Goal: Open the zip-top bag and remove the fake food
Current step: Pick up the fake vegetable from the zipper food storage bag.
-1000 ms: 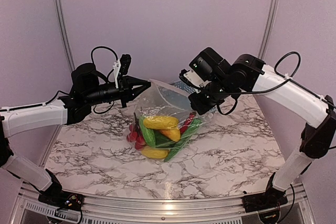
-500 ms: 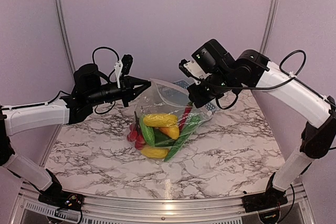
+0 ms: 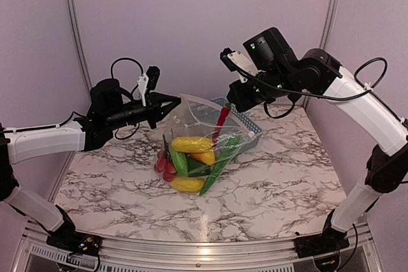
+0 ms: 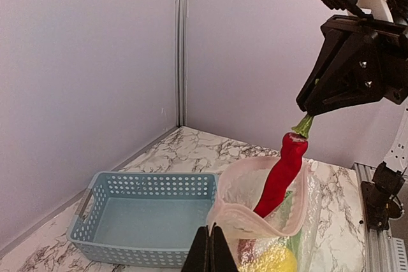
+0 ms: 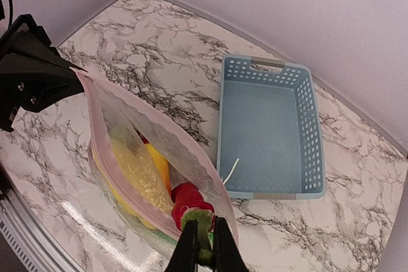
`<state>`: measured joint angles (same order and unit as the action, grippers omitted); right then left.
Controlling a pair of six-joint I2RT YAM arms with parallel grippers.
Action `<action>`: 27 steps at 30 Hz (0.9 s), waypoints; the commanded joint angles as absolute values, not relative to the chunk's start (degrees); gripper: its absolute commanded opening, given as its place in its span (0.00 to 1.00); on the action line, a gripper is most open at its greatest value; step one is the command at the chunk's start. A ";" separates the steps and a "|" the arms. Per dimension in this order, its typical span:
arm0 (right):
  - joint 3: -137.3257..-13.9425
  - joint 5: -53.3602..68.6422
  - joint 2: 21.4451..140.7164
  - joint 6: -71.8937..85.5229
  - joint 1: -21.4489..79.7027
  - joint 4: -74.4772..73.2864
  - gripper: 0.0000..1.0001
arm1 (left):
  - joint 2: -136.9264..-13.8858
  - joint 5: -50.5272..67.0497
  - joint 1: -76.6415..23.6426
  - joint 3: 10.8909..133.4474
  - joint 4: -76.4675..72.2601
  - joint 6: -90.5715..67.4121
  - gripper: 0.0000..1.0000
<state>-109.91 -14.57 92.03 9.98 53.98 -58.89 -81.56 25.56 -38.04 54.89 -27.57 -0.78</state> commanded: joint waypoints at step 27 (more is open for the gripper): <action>-128.58 -24.44 90.44 3.98 53.80 -55.61 0.00 | -81.38 19.83 -35.43 51.71 -29.65 -3.40 0.00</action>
